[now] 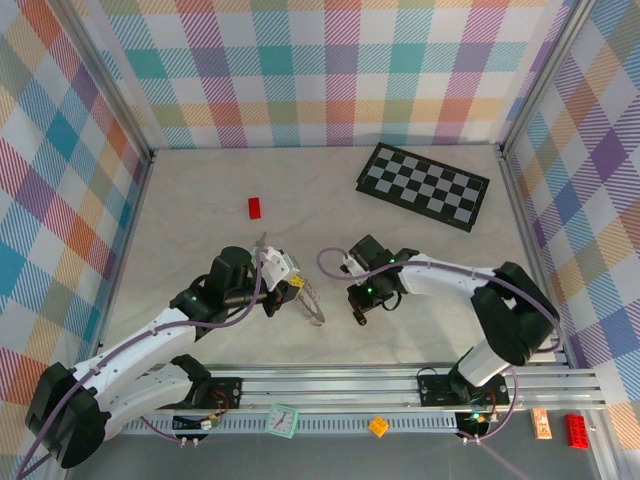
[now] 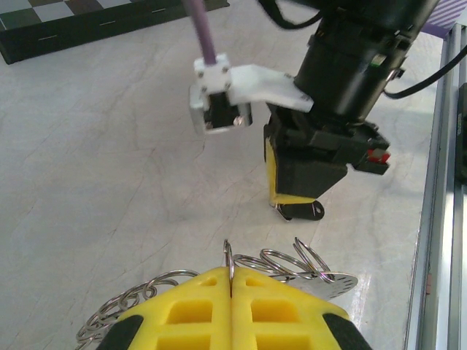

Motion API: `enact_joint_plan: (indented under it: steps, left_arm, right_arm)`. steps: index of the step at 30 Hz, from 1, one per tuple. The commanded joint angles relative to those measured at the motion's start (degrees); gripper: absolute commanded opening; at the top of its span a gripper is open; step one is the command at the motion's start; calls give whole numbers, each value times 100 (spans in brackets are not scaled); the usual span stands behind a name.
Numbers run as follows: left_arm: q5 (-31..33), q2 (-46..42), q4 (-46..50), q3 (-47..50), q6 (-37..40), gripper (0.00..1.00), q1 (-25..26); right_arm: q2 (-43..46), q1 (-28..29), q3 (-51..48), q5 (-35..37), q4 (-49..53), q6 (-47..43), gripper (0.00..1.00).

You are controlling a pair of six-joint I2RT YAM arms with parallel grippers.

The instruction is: Put the keys on the keyring

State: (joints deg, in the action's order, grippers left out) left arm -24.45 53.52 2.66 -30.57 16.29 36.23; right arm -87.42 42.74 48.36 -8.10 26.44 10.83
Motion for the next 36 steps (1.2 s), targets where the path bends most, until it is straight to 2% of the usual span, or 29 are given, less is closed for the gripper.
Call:
enact_joint_plan:
  steps: [1, 9, 14, 21, 23, 30, 36]
  left_arm:
    - [-135, -10, -209, -46, -24, 0, 16]
    - [-274, -28, -307, -54, -338, 0, 11]
    - [-422, -69, -333, -63, -545, 0, 16]
    - [-670, -100, -468, -15, -847, 0, 16]
    - [-759, -86, -539, -2, -946, 0, 16]
    - [-941, -3, -469, -54, -993, 0, 16]
    - [-1146, 126, -399, -127, -904, 0, 16]
  right_arm:
    - [763, -22, -228, -308, -400, -164, 0]
    - [2290, -12, -831, -896, -1241, -281, 0]
    - [2596, 1, -805, -1160, -1285, -535, 0]
    - [2613, 114, -502, -1664, -1254, -1329, 0]
    - [2552, 202, -420, -1571, -1280, -1688, 0]
    - [2269, 546, -218, -529, -1783, -2916, 0]
    - [2247, 689, -148, -297, -1753, -3684, 0]
